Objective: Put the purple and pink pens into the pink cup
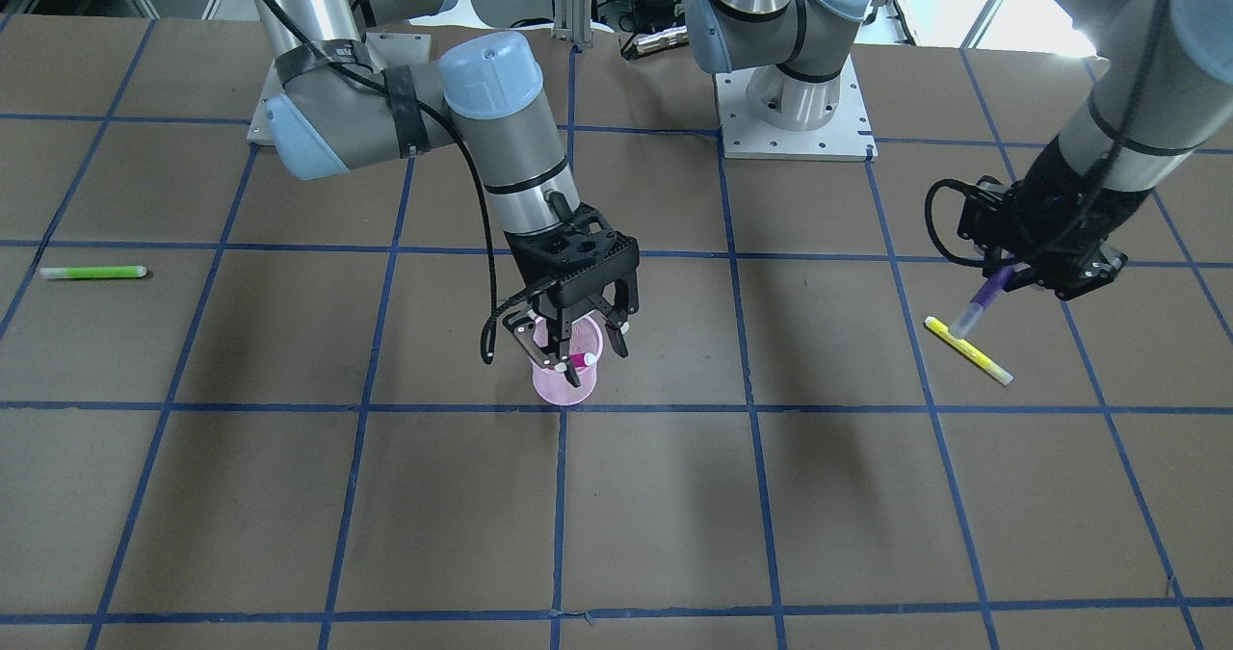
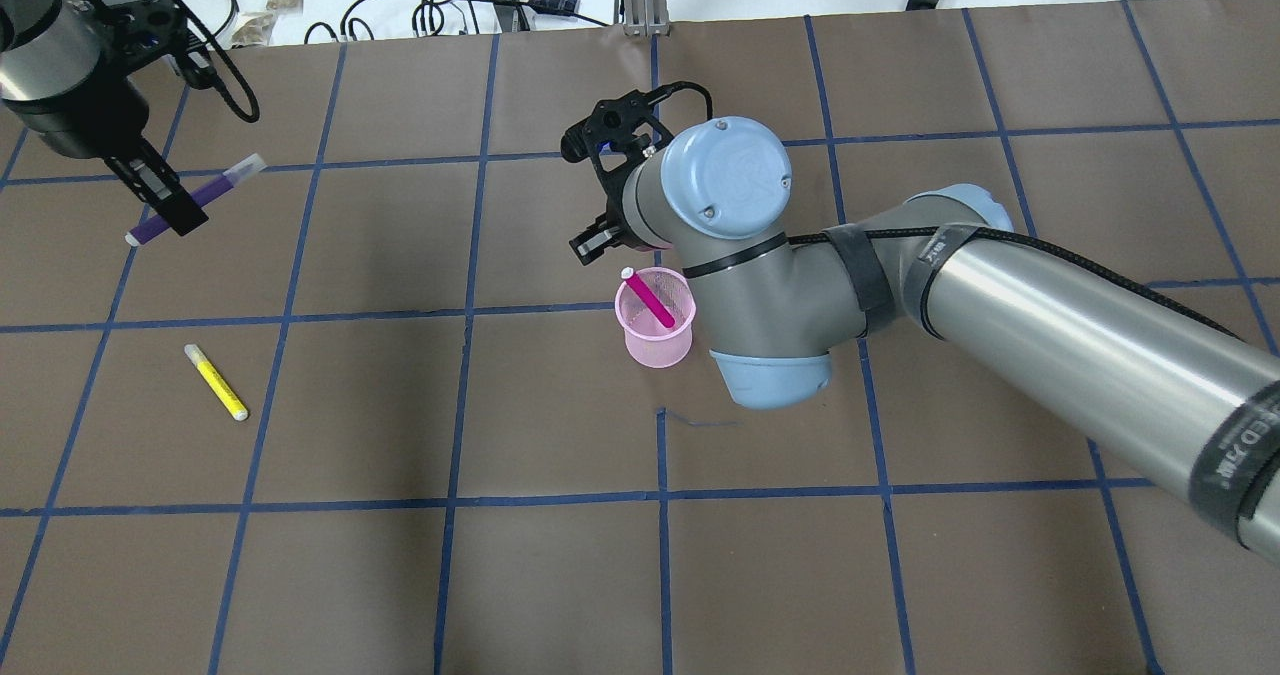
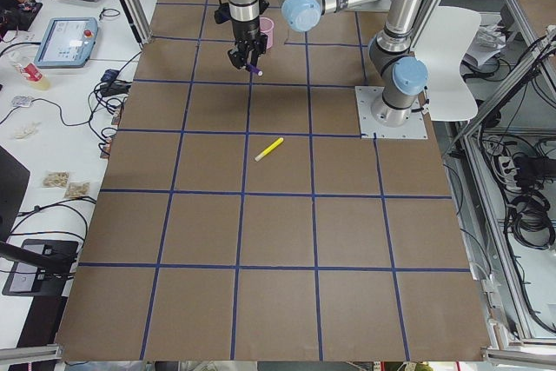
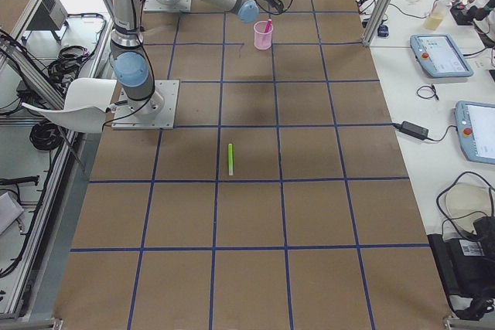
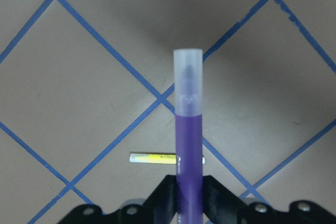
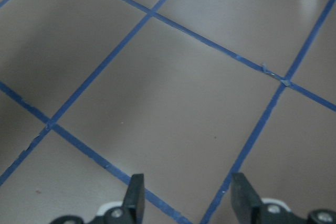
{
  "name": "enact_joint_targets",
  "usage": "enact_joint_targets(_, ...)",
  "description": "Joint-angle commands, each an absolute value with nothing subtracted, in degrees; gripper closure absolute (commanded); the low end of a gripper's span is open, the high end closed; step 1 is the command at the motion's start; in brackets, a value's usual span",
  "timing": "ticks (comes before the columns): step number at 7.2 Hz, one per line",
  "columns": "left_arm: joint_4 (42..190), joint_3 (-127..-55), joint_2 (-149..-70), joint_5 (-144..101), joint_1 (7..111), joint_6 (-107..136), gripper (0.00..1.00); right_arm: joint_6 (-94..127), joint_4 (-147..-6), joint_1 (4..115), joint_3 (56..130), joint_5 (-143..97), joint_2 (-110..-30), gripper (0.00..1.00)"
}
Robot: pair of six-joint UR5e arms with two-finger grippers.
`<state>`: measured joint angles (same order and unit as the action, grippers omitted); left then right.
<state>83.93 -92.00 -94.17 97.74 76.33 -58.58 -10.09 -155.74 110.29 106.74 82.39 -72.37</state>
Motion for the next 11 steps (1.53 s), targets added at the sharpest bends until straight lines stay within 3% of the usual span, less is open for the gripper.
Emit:
enact_joint_targets(1, 84.2, -91.9, -93.9, 99.1, 83.5, -49.4, 1.00, -9.5, -138.5, 101.3, 102.8, 77.6, -75.8, 0.00)
enact_joint_targets(4, 80.7, -92.2, -98.7, 106.0, 102.6, -48.6, 1.00, -10.1, -98.4, 92.1, 87.2, 84.1, -78.0, 0.00)
enact_joint_targets(6, 79.1, -91.9, -102.9, 111.8, 112.9, -48.5, 1.00, -10.2, -82.7, 89.5, 81.9, 89.4, -78.9, 0.00)
enact_joint_targets(9, 75.1, -92.0, -110.1, 121.3, 123.8, -46.5, 1.00, -9.2, -83.0, 90.1, 83.5, 88.4, -82.4, 0.00)
enact_joint_targets(11, 75.0, -92.1, -113.8, 123.6, 125.3, -46.3, 1.00, -9.4, -84.5, 90.1, 85.0, 88.5, -82.4, 0.00)
